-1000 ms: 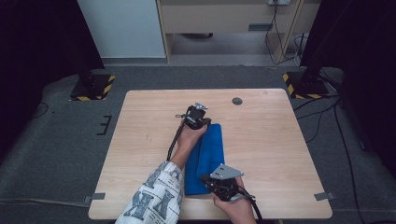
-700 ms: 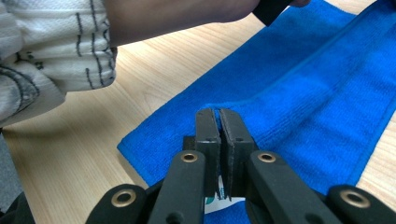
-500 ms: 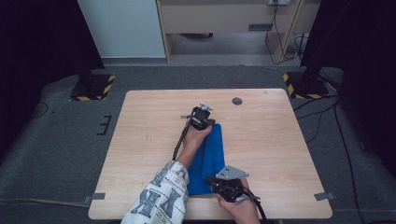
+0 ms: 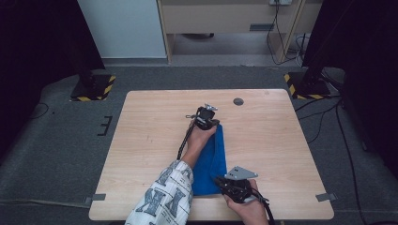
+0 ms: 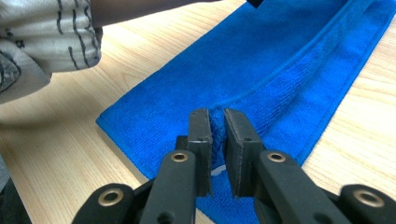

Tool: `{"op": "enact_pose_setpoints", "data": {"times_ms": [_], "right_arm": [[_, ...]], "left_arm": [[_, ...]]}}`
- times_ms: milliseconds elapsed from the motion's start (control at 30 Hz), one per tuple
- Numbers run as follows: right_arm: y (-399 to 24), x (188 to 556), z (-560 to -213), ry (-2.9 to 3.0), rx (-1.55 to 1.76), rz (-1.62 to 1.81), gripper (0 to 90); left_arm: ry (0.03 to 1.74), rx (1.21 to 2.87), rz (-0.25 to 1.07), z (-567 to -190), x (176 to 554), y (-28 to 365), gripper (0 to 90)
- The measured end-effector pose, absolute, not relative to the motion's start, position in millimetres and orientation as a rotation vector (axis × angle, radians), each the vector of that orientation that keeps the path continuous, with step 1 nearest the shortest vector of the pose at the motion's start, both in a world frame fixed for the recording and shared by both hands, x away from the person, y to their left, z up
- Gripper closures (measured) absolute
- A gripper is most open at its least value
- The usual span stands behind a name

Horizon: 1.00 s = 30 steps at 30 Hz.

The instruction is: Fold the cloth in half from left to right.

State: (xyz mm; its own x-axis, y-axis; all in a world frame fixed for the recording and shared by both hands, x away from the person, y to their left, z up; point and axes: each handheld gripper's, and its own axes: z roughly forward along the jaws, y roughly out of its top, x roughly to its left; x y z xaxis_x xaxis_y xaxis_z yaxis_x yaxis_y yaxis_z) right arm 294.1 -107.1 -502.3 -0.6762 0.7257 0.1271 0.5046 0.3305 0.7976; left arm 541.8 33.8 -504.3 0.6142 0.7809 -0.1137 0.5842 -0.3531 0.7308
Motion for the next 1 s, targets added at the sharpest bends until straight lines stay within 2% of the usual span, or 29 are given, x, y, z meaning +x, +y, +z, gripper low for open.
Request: {"op": "enact_pose_setpoints", "data": {"times_ms": [67,100,167,267,333,367,400,500,733,1000], "right_arm": [[-108,294,-502,2.349,1.117,1.261,76.9],[-108,294,-502,2.351,1.124,1.257,71.7],[-110,295,-503,2.363,1.144,1.226,55.8],[-116,295,-506,2.347,1.151,1.171,38.1],[-119,296,-509,2.35,1.154,1.145,29.7],[-119,296,-509,2.35,1.154,1.145,29.7],[-121,299,-511,2.336,1.162,1.121,23.0],[-124,305,-514,2.331,1.19,1.123,15.7],[-127,320,-516,2.346,1.164,1.154,8.4],[-138,342,-512,2.335,1.116,1.22,10.3]], "left_arm": [[1.066,2.072,0.324,-504,542,32,85.1],[1.065,2.069,0.326,-505,542,31,82.9],[1.083,2.043,0.334,-504,542,30,68.4],[1.063,2.017,0.312,-500,541,30,50.4],[1.047,2.009,0.314,-494,540,34,41.8],[1.047,2.009,0.314,-494,540,34,34.9],[1.043,2.004,0.308,-492,539,38,34.9],[1.048,1.994,0.303,-488,537,47,28.7],[1.06,2.027,0.343,-480,532,67,18.1],[1.072,2.036,0.381,-471,517,91,12.4]]}}
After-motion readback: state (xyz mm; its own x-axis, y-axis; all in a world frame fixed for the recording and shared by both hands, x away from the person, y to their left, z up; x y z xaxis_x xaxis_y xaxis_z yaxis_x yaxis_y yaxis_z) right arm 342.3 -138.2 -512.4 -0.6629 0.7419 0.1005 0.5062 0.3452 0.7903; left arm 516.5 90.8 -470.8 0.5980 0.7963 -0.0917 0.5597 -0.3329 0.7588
